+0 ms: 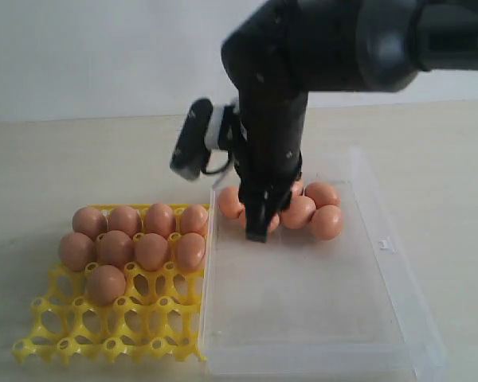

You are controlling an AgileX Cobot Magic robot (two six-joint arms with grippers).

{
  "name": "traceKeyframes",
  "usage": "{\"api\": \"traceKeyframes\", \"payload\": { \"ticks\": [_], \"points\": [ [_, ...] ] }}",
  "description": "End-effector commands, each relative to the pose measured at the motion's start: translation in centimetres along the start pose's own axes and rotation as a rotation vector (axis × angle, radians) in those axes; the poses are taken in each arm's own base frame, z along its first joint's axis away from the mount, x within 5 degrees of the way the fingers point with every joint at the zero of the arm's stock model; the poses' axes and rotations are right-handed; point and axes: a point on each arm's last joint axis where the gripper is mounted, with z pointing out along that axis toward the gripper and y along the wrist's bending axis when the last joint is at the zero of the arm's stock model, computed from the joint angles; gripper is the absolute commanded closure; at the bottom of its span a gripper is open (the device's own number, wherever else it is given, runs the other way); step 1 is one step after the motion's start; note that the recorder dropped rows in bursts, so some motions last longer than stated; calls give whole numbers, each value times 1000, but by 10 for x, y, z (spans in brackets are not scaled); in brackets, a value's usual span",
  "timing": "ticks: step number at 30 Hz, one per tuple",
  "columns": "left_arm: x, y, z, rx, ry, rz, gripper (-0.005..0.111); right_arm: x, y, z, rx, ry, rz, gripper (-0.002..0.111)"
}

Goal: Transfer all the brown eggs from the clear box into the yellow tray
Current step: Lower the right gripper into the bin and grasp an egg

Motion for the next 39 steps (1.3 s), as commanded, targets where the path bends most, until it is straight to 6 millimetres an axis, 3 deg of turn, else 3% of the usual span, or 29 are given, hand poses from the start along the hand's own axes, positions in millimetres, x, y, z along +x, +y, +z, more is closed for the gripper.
{"api": "traceKeyframes", "payload": {
  "ticks": [1,6,15,22,33,39],
  "points": [
    [-1,0,0,-4,-1,5,107,7,6,21,35,-103,-160,50],
    [-1,0,0,-4,-1,5,107,-2,3,29,82,-196,-159,49],
    [-1,0,0,-4,-1,5,107,-7,5,57,63,-177,-168,49],
    [-1,0,0,-4,-1,5,107,-18,-5,64,70,-164,-164,49],
    [-1,0,0,-4,-1,5,107,-15,-11,73,30,-68,-91,49],
    [-1,0,0,-4,-1,5,107,-13,-11,88,15,-54,-87,49]
  ]
}}
